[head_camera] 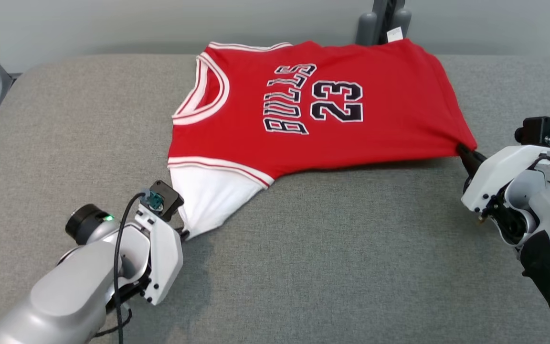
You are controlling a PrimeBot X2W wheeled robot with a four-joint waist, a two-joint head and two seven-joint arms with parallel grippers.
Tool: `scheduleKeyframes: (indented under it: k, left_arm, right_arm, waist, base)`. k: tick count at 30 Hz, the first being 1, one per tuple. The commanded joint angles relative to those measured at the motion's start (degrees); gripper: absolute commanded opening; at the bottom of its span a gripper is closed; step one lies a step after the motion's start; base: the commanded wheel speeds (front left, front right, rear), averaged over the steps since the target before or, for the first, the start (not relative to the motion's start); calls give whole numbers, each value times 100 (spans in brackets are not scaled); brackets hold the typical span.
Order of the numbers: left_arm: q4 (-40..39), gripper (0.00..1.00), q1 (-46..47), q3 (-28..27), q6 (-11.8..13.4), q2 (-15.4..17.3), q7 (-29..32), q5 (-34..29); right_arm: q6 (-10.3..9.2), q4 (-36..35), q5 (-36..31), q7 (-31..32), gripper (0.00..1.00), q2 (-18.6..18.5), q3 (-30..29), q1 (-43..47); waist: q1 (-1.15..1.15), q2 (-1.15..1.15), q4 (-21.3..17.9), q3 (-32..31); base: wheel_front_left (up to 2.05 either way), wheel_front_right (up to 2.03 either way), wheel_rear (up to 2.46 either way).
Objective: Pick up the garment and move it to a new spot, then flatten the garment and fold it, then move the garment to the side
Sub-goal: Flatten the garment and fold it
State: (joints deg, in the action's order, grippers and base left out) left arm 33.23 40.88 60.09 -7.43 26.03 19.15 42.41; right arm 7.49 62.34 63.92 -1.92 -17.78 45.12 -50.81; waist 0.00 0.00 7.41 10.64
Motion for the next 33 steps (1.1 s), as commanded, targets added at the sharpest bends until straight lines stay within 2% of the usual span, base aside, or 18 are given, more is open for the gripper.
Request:
scheduleKeyframes:
  k: [1, 5, 21, 33]
  left_arm:
    - [-178, 0, -128, 46, 1, 137, 72, 159]
    - [-835, 0, -323, 211, 0, 411, 285, 586]
    - [-2616, 0, -1225, 466, 1, 1447, 994, 1974]
    - [-3918, 0, -1950, 670, 280, 2129, 1440, 2550]
  right_arm:
    - [0, -52, 32, 126, 0, -74, 88, 120]
    - [0, -199, 125, 640, 0, -213, 354, 298]
    - [-1, -905, 652, 1996, 0, -852, 1065, 1077]
    - [-1, -1598, 1274, 3447, 0, -1339, 1400, 1851]
  waist:
    - [0, 0, -15, -101]
    - [0, 0, -60, -289]
    - [0, 0, -243, -995]
    - [0, 0, -376, -1268]
  base:
    - [0, 0, 0]
    - [0, 0, 0]
    - [0, 0, 0]
    - [0, 0, 0]
